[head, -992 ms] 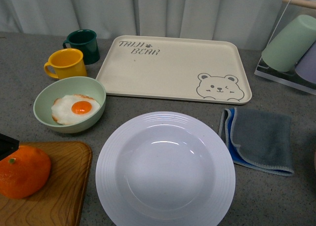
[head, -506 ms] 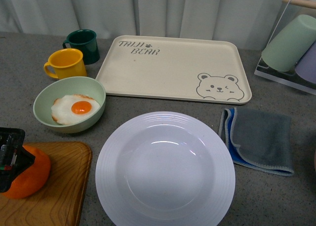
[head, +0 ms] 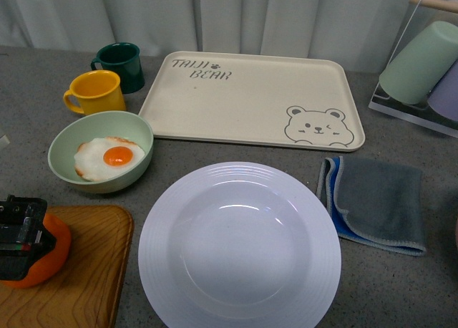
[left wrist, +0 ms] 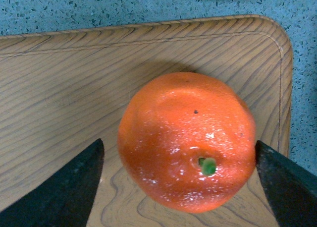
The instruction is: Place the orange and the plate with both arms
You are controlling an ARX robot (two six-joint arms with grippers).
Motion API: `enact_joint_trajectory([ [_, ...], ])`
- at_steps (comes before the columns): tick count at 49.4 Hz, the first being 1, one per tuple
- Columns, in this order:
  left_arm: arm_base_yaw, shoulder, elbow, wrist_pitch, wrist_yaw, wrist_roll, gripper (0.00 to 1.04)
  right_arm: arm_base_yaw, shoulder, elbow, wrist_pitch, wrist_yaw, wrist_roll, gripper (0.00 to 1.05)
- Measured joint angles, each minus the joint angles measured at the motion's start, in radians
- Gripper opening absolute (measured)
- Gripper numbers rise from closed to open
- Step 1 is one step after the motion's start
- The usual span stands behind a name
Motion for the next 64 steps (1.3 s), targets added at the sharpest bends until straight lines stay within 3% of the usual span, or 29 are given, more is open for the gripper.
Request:
enact_joint_trajectory([
  [11, 0.000, 0.001, 0.000, 0.002, 0.008, -0.017, 0.57, 0.000, 0.000, 0.000, 0.000, 0.000, 0.000, 0.95],
  [15, 0.000, 0.000, 0.000, 0.002, 0.013, -0.018, 0.52, 0.000, 0.000, 0.000, 0.000, 0.000, 0.000, 0.95],
  [22, -0.025, -0.055, 0.006, -0.042, 0.035, -0.042, 0.50, 0.000, 0.000, 0.000, 0.000, 0.000, 0.000, 0.95],
  [30, -0.124, -0.169, 0.032, -0.076, 0.032, -0.088, 0.50, 0.000, 0.000, 0.000, 0.000, 0.000, 0.000, 0.95],
  [41, -0.351, -0.183, 0.050, -0.052, -0.006, -0.202, 0.49, 0.000, 0.000, 0.000, 0.000, 0.000, 0.000, 0.95],
  [49, -0.528, -0.066, 0.077, 0.060, -0.051, -0.293, 0.49, 0.000, 0.000, 0.000, 0.000, 0.000, 0.000, 0.95],
  [55, -0.572, 0.037, 0.125, 0.119, -0.063, -0.324, 0.49, 0.000, 0.000, 0.000, 0.000, 0.000, 0.000, 0.95],
  [64, -0.555, 0.130, 0.173, 0.145, -0.086, -0.346, 0.49, 0.000, 0.000, 0.000, 0.000, 0.000, 0.000, 0.95],
])
